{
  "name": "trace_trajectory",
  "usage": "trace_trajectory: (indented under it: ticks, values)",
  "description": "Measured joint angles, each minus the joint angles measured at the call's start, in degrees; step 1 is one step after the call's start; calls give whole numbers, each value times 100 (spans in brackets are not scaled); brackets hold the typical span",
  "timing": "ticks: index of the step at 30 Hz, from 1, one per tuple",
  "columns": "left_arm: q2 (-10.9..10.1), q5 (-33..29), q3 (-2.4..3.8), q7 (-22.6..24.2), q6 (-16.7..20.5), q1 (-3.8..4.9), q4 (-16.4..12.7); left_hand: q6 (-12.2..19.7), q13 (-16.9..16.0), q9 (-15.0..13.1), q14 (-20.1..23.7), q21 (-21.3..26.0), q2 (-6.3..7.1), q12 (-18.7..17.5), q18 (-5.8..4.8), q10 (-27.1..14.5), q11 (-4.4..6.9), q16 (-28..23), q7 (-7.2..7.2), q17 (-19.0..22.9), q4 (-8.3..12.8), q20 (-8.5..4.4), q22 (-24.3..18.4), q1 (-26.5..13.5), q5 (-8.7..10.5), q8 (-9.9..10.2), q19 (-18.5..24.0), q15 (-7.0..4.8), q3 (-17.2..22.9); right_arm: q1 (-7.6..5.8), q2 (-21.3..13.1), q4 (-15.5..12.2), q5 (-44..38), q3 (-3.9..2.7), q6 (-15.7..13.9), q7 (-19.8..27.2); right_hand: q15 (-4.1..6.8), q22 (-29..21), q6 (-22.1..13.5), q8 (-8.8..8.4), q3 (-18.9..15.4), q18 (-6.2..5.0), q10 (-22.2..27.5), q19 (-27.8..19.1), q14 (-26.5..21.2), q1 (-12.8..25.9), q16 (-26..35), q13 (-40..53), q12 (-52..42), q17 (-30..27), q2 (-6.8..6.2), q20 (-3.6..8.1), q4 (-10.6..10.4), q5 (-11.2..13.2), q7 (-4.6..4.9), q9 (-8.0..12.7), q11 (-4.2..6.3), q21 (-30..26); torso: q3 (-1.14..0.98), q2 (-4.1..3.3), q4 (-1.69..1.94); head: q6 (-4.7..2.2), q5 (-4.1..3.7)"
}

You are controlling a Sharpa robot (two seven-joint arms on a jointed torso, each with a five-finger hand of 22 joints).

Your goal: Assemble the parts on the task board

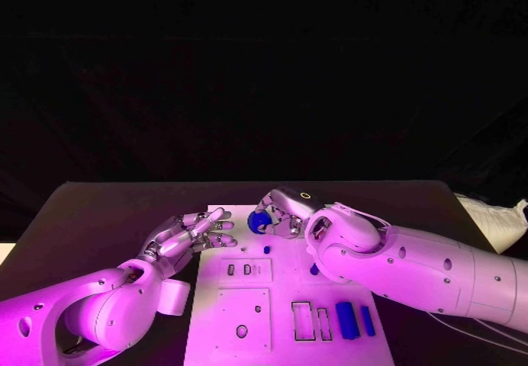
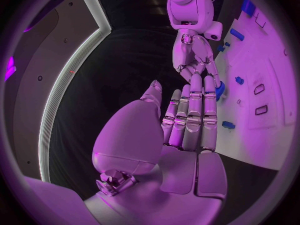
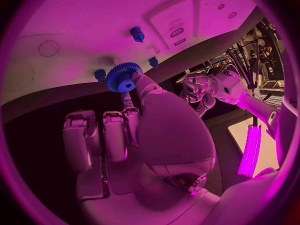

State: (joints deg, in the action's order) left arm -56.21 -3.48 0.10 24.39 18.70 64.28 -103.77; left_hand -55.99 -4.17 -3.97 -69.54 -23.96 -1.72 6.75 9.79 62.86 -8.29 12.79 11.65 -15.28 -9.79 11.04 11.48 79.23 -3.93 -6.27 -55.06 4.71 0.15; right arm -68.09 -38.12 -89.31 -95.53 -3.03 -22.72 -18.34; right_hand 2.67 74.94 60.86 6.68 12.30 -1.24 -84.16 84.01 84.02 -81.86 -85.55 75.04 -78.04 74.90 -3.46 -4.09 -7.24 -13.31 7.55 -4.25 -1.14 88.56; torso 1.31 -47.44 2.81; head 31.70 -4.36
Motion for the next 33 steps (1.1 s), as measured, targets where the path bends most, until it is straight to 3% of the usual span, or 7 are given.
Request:
trace_trajectory:
  ticks: [8, 17, 19, 22, 24, 29, 33]
  values:
    - [-1, 0, 0, -1, -1, 0, -3, 0, 0, 0, 0, 0, 0, -31, 0, 0, 0, 0, 0, -5, 0, 0, 0, 0, 0, 0, 0, 0, 0, 22, 178, 242, 15, 36, 148, -12, 0, -1, 0, 0, -1, 0, 0, 0, 0, 45, 0, -4, 0, 4, -16, 0, -2, 4, 0, 0, 0, 0, -7, 0, -5, 19, 20]
    - [-1, 0, 0, -3, -3, 0, -3, 0, 0, 0, 0, 0, 0, -31, 0, 0, 0, 0, 0, -5, 0, 0, 0, 0, 0, 0, 0, 0, 0, 16, 236, 352, -39, 34, 232, -128, 0, -1, 1, 1, 68, -1, 0, 0, 0, 151, 0, -5, 182, 4, -119, -1, -25, 4, 0, 0, -1, -1, -10, 1, -9, 34, 25]
    - [-2, 0, 0, -4, -3, 0, -3, 0, 0, 0, 0, 0, 0, -31, 0, 0, 0, 0, 0, -4, 0, 0, 0, 0, 0, 0, 0, 0, 0, 19, 237, 368, -57, 37, 241, -164, -29, -1, -2, -46, 70, -1, 12, 0, 0, 281, 0, -5, 265, 4, -143, -1, -28, 128, -3, -1, -56, -1, -10, 1, -10, 34, 25]
    - [-3, -1, 0, -5, -3, 0, -3, 0, 0, 0, 0, 0, 0, -31, 0, 0, 0, 0, 0, -4, 0, 0, 0, 0, 0, 0, 0, 0, 0, 21, 240, 382, -76, 43, 247, -211, -96, -2, -170, -210, -21, -1, 43, -1, -12, 531, 0, -6, 389, 4, -150, -47, -183, 562, 16, -118, -144, -1, -10, 1, -12, 32, 22]
    - [-4, -1, 0, -5, -3, 0, -3, 0, 0, 0, 0, 0, 0, -31, 0, 0, 0, 0, 0, -4, 0, 0, 0, 0, 0, 0, 0, 0, 0, 25, 245, 389, -82, 48, 254, -233, -136, -2, -381, -295, -147, -2, 93, -1, 10, 660, 0, -5, 509, 4, -232, -78, -290, 724, 62, -72, -194, -1, -10, 1, -12, 29, 17]
    - [-6, -1, 0, -7, -4, 0, -3, 0, 0, 0, 0, 0, 0, -31, 0, 0, 0, 0, 0, -4, 0, 0, 0, 0, 0, 0, 0, 0, 0, 31, 264, 413, -85, 56, 285, -267, -207, -2, -660, -306, -511, -1, 174, 0, -1, 862, 0, -6, 732, 3, -362, -168, -637, 643, 142, 16, -274, -1, -10, 1, -10, 21, 10]
    - [-7, -1, 0, -9, -4, 0, -2, 0, 0, 0, 0, 0, 0, -31, 0, 0, 0, 1, 0, -4, 0, 0, 0, 0, 0, 0, 0, 0, 0, 31, 271, 430, -76, 62, 325, -277, -207, -2, -670, -306, -720, -1, 177, 0, -1, 948, 0, -6, 742, 3, -302, -168, -846, 455, 152, 13, -276, -1, -11, 1, -8, 20, 9]
